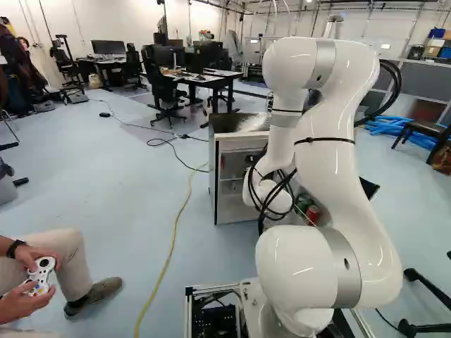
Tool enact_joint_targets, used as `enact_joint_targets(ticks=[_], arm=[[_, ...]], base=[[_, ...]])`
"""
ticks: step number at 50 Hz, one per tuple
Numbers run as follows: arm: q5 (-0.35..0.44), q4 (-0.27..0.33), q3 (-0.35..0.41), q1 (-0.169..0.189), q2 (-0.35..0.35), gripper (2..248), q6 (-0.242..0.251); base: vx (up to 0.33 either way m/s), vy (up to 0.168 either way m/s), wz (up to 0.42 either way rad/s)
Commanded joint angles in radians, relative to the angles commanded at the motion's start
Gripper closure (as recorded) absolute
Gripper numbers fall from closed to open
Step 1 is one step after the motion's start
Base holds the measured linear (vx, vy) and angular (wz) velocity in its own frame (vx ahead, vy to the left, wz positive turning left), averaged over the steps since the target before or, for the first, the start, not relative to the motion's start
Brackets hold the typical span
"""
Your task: Grab a drink from the fridge
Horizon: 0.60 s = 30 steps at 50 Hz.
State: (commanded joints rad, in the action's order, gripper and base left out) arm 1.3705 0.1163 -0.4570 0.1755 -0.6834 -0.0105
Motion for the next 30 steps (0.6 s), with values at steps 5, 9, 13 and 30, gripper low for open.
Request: enact_joint_targets(ticks=[5, 9, 13, 30], arm=[[0.000, 0.000, 0.013, 0.000, 0.021, 158, 0.000], [0.000, 0.000, 0.021, 0.000, 0.036, 158, 0.000], [0.000, 0.000, 0.028, 0.000, 0.051, 158, 0.000], [0.000, 0.000, 0.054, 0.000, 0.111, 158, 0.000]], base=[[0.000, 0.000, 0.000], [0.000, 0.000, 0.000], [0.000, 0.000, 0.000], [0.000, 0.000, 0.000]])
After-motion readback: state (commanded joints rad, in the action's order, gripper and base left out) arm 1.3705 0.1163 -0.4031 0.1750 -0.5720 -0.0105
